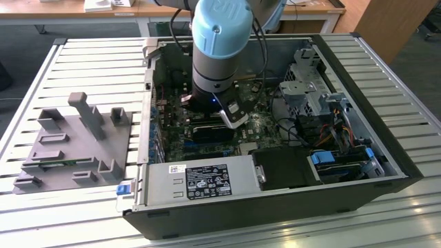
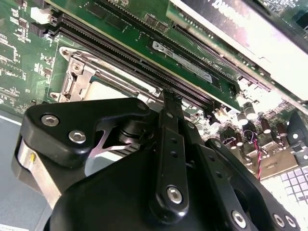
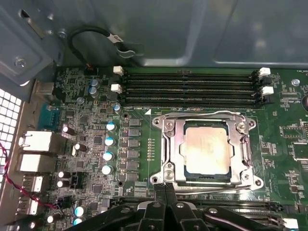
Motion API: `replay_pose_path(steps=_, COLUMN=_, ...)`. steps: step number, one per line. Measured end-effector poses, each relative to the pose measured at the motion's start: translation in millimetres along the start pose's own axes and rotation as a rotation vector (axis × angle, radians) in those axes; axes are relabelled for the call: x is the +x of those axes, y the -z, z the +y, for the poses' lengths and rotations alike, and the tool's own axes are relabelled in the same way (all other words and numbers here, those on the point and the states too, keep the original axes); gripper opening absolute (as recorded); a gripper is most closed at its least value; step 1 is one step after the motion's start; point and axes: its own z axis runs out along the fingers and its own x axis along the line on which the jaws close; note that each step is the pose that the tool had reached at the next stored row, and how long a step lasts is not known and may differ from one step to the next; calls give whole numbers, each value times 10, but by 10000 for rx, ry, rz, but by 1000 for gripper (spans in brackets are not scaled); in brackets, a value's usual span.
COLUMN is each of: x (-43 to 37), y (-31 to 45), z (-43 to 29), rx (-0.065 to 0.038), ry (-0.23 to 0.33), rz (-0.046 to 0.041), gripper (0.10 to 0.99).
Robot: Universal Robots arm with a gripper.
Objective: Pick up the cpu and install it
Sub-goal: 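Install the second cpu locking lever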
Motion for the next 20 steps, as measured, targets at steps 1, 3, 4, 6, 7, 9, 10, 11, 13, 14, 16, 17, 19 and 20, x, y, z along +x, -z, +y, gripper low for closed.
replay_pose_path(steps=1, x=4, y=-6, z=-2, rx=-11, ry=-1, rz=0, gripper=106)
replay_pose_path(steps=3, x=8, y=-18, z=-6, rx=-37, ry=2, rz=1, gripper=106)
replay_pose_path(steps=4, x=10, y=-24, z=-8, rx=-52, ry=2, rz=1, gripper=106)
replay_pose_path(steps=6, x=15, y=-35, z=-11, rx=-85, ry=3, rz=0, gripper=106)
replay_pose_path(steps=7, x=20, y=-37, z=-12, rx=-107, ry=4, rz=0, gripper=106)
replay_pose_path(steps=9, x=33, y=-41, z=-10, rx=-168, ry=6, rz=0, gripper=106)
replay_pose_path(steps=10, x=37, y=-43, z=-7, rx=-193, ry=7, rz=0, gripper=106)
replay_pose_path(steps=11, x=40, y=-48, z=-3, rx=-213, ry=8, rz=-1, gripper=106)
replay_pose_path(steps=13, x=47, y=-56, z=4, rx=-245, ry=9, rz=0, gripper=106)
replay_pose_path(steps=14, x=52, y=-59, z=6, rx=-263, ry=9, rz=1, gripper=106)
replay_pose_path(steps=16, x=60, y=-66, z=9, rx=-311, ry=11, rz=0, gripper=106)
replay_pose_path(steps=17, x=61, y=-70, z=9, rx=-331, ry=13, rz=0, gripper=106)
replay_pose_path(steps=19, x=61, y=-83, z=10, rx=-363, ry=15, rz=0, gripper=106)
replay_pose_path(steps=20, x=61, y=-90, z=10, rx=-377, ry=13, rz=-1, gripper=106)
